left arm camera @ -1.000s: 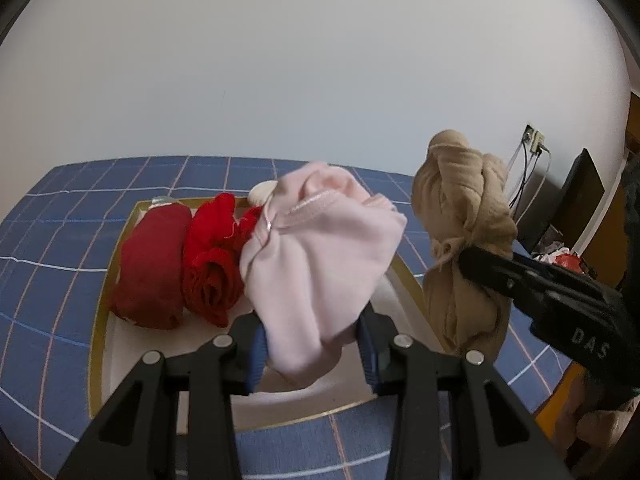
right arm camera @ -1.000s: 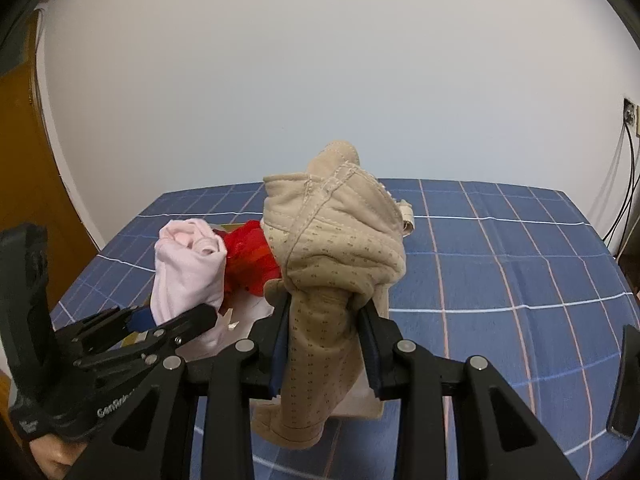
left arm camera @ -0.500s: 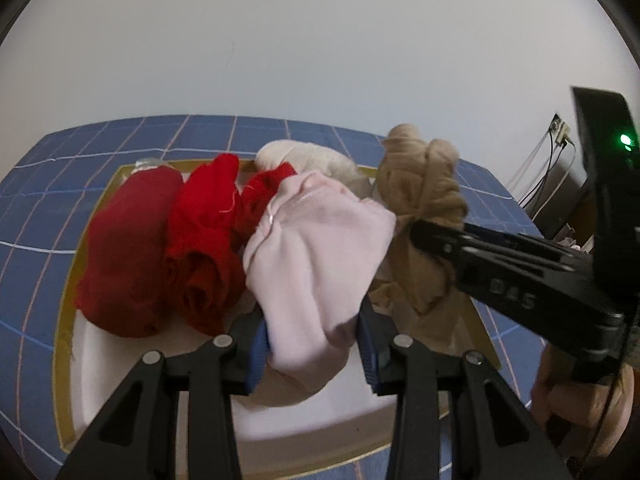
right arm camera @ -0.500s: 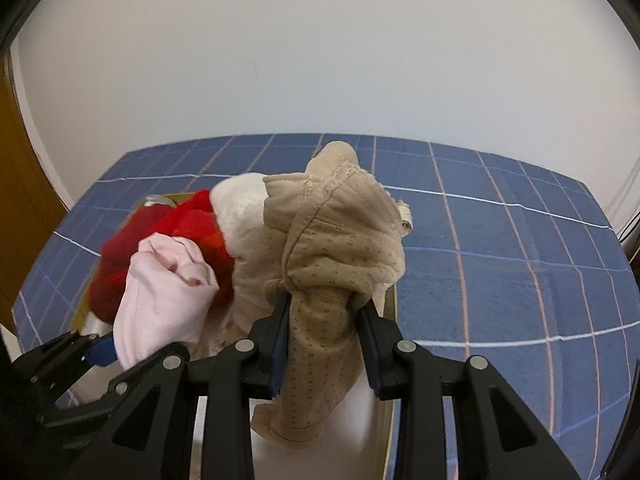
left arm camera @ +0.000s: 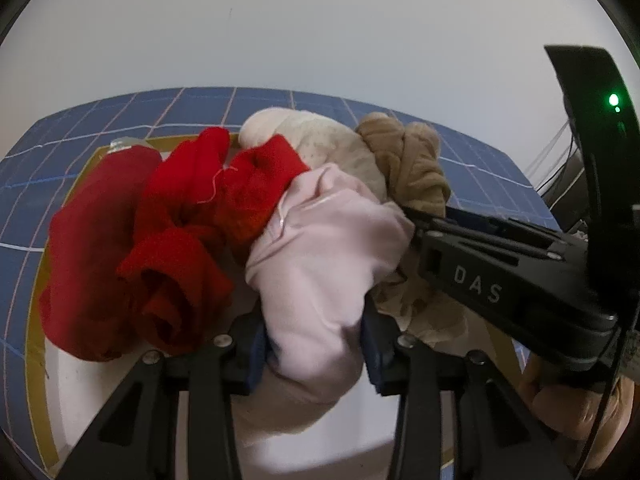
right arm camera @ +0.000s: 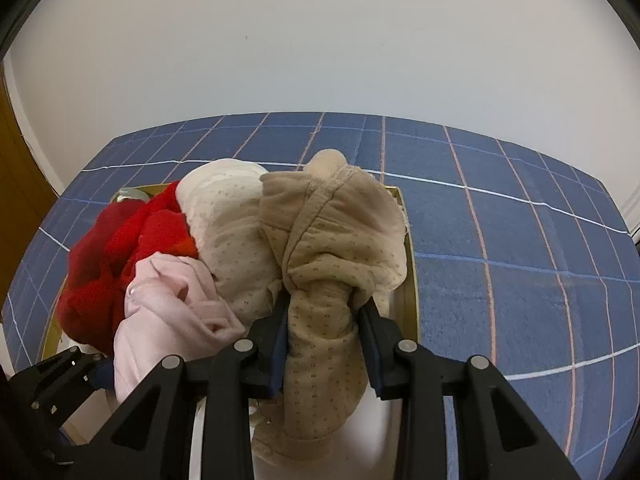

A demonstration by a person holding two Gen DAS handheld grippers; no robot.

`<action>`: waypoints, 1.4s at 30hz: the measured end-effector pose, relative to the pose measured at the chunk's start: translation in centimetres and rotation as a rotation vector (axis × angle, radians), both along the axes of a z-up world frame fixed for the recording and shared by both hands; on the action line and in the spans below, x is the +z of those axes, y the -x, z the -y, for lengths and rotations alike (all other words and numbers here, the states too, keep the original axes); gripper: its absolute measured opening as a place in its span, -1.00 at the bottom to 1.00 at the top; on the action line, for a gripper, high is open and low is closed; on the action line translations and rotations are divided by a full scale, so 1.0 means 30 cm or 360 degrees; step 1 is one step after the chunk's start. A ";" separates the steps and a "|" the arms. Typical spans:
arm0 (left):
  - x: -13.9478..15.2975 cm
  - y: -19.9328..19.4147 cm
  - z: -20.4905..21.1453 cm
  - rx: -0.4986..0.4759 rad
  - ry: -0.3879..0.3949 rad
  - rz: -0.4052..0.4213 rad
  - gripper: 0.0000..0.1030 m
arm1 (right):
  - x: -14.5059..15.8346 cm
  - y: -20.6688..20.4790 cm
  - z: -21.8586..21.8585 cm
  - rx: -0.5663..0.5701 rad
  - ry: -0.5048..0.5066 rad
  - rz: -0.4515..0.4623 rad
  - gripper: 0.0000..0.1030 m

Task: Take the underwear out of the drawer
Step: 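Lower both items into the tray and open both tools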

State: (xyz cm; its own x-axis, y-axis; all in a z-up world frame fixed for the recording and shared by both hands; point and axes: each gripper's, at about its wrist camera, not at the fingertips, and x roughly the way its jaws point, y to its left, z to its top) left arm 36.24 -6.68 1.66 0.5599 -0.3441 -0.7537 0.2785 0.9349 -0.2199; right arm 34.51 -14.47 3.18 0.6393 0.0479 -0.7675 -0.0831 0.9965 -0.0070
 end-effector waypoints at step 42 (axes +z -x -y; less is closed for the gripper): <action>0.141 0.423 -0.104 0.0136 -0.0169 0.0457 0.99 | 0.112 0.562 0.062 -0.0015 -0.0610 0.0459 0.41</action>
State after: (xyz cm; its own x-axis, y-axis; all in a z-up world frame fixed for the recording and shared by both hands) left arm 23.54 -3.55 5.89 0.7783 -0.2147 -0.5900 0.2346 0.9711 -0.0439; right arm 17.66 -16.33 6.55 0.8253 0.2858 -0.4870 -0.1225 0.9325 0.3398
